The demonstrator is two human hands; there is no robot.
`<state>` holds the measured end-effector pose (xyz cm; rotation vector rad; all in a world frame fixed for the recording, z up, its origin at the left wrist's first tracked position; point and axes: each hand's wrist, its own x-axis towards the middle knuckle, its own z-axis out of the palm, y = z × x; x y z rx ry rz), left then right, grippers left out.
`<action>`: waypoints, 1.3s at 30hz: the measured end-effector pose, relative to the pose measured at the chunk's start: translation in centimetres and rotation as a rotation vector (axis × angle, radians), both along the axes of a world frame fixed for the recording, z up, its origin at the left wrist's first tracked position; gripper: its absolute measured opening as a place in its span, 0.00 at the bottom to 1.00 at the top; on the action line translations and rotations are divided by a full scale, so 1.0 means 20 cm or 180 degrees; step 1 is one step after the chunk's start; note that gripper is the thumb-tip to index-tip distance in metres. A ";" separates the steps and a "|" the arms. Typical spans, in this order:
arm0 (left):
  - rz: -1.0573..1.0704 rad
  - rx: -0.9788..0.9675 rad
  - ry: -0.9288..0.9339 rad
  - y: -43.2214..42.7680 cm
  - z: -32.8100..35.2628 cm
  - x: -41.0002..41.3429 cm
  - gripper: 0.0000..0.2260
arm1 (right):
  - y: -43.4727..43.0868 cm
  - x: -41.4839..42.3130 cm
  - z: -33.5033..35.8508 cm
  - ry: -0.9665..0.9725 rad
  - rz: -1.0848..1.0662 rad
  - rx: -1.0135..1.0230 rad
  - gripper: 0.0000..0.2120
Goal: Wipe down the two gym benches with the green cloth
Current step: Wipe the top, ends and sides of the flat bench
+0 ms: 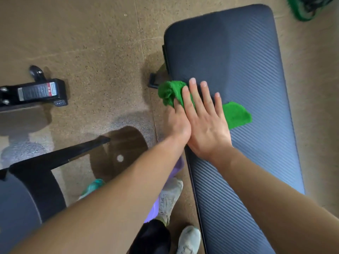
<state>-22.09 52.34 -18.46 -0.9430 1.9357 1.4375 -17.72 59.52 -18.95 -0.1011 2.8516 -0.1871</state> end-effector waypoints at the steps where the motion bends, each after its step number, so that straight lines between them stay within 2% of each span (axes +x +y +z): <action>1: -0.0051 -0.0088 -0.0018 0.00 0.00 -0.01 0.19 | 0.02 -0.02 0.00 -0.0017 0.0087 -0.0015 0.36; 5: -0.0136 -0.0646 0.0350 0.06 -0.04 -0.38 0.19 | 0.09 -0.35 -0.03 0.0091 0.0002 -0.0036 0.35; 8: -0.0051 -0.0804 0.0513 0.10 -0.08 -0.61 0.19 | 0.10 -0.60 -0.03 0.0183 0.0008 0.0024 0.35; 12: -0.0120 -0.0684 0.0720 0.05 -0.11 -0.51 0.18 | 0.09 -0.51 -0.01 0.0200 0.0074 -0.0072 0.35; 16: -0.0128 -0.0679 0.0569 0.02 -0.12 -0.34 0.16 | 0.12 -0.40 0.00 0.0027 0.0469 -0.0082 0.35; 20: -0.0175 -0.1350 0.0564 0.11 -0.08 -0.60 0.16 | 0.18 -0.65 -0.01 -0.0048 0.0476 -0.0010 0.36; 23: -0.0300 -0.1398 0.0640 0.13 -0.09 -0.80 0.18 | 0.21 -0.80 -0.02 0.0027 0.0504 0.0099 0.35; 25: -0.0664 -0.1425 0.0732 0.14 -0.08 -0.90 0.19 | 0.24 -0.88 -0.02 0.0052 0.0379 0.0030 0.34; 29: -0.2076 -0.1721 0.0864 0.33 -0.01 -1.05 0.21 | 0.46 -0.95 -0.03 0.0157 -0.0335 0.0037 0.35; 31: -0.2733 -0.2050 0.1197 0.43 -0.01 -0.98 0.21 | 0.58 -0.89 -0.03 0.0132 -0.0681 0.0084 0.34; 32: -0.3009 -0.2199 0.1546 0.46 -0.02 -0.92 0.21 | 0.62 -0.84 -0.03 0.0153 -0.0819 0.0087 0.34; 35: -0.3462 -0.2246 0.2344 0.46 -0.05 -0.65 0.24 | 0.62 -0.59 -0.03 0.0253 -0.1189 0.0044 0.31; 39: -0.3690 -0.2159 0.2522 0.33 -0.06 -0.23 0.25 | 0.50 -0.15 -0.02 0.0154 -0.1287 0.0043 0.32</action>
